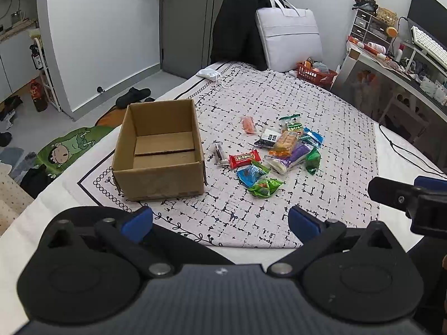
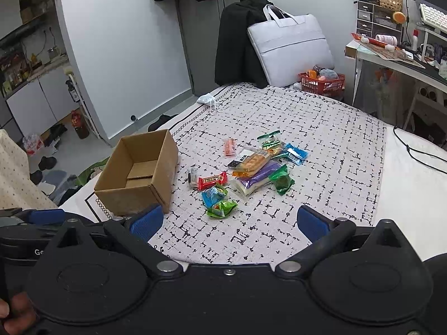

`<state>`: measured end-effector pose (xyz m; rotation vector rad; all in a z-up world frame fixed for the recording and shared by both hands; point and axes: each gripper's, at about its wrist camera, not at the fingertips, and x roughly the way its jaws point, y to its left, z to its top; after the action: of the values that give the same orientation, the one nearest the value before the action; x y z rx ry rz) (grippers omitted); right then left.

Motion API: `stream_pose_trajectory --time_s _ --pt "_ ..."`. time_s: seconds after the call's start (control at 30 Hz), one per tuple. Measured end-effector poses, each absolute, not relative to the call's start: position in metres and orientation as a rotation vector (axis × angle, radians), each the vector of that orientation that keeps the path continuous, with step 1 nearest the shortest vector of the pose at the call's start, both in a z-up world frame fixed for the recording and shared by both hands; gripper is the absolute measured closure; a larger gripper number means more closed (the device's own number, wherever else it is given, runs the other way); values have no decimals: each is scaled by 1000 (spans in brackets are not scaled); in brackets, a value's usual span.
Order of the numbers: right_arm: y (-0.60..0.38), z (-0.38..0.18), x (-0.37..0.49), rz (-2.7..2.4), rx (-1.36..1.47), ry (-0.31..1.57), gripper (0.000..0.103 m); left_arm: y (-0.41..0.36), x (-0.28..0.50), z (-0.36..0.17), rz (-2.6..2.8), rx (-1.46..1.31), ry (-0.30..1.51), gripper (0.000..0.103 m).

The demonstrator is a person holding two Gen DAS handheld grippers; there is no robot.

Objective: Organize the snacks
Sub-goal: 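Move both tools toward the snack pile beside the cardboard box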

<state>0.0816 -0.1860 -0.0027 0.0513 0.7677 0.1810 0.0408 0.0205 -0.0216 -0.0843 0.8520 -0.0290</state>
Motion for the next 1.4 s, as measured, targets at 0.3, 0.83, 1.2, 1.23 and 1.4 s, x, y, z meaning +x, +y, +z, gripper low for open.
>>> stream_pose_trajectory --time_s 0.3,0.83,1.2,1.23,1.4 --pt "-181 -2 77 177 55 763 0 26 40 -23 -29 -86 850 0" --pt "-167 -2 74 184 47 751 0 45 33 -24 -28 -93 822 0" --pt "-173 -7 86 192 66 772 0 45 41 -26 -14 -110 842 0" --pt "-176 -9 89 189 73 775 0 44 43 -26 -16 -112 845 0" --pt "-188 -17 104 178 102 791 0 40 57 -29 -20 -112 853 0"
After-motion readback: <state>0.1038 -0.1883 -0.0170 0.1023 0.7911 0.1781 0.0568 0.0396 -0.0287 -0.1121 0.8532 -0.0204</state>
